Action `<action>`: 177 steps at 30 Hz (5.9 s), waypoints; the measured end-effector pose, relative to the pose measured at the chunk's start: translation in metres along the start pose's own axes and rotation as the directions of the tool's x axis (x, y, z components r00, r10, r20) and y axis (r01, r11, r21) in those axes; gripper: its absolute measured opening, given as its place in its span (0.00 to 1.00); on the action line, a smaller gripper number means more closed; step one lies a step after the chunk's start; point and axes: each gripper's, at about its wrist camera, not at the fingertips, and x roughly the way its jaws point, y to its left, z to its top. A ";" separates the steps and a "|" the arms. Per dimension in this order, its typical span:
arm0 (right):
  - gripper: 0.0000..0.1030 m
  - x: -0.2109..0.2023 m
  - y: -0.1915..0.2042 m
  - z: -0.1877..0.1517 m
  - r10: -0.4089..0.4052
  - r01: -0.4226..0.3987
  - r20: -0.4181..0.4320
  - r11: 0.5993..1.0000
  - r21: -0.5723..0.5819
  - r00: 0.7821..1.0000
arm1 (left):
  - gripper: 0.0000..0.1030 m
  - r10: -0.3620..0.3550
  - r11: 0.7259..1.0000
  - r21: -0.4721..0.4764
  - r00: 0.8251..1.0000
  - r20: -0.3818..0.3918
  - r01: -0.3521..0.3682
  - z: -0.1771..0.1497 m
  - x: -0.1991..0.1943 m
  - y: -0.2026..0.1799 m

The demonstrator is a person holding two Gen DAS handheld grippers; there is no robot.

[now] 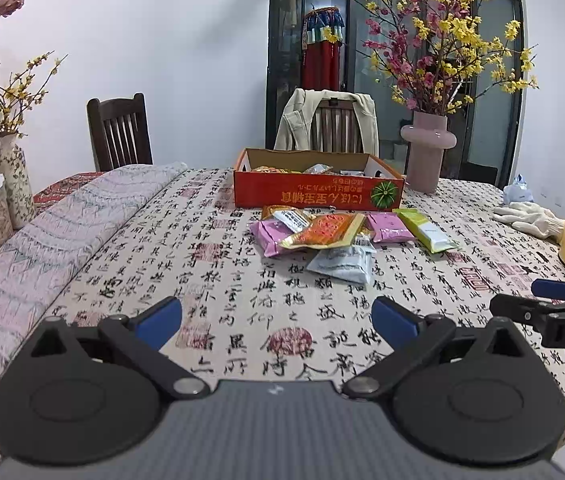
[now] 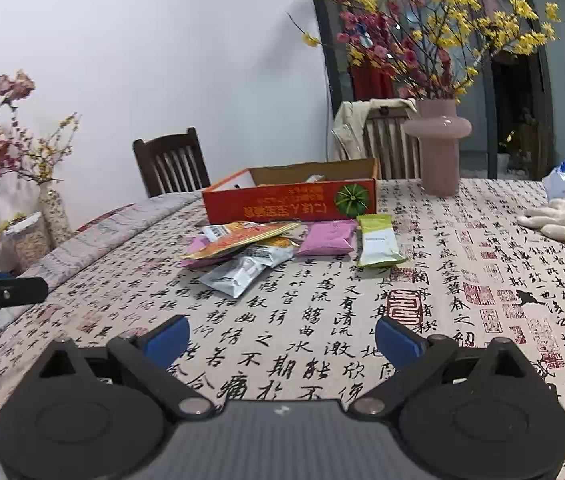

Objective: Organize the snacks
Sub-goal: 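Move both tools back over the remaining snacks, then grasp a white packet with the left tool while the right tool grasps a lime-green bar, then carry both packets into the orange box and open both tools, then move both tools back over the remaining snacks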

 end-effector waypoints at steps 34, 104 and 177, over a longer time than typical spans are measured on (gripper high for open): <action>0.96 0.200 -0.091 0.102 -0.102 0.104 -0.213 0.995 -0.002 0.972 | 0.38 -0.141 0.982 0.099 0.972 -0.189 0.161 0.032 0.236 -0.070; 0.36 0.333 -0.082 0.224 -0.175 0.176 -0.092 0.984 0.000 0.980 | 0.04 -0.314 0.928 0.161 0.938 -0.146 0.336 0.214 0.421 -0.059; 0.94 0.032 -0.009 0.005 -0.050 0.052 -0.146 0.999 0.008 0.988 | 1.00 -0.054 0.997 -0.068 0.992 -0.110 0.047 0.019 0.057 0.080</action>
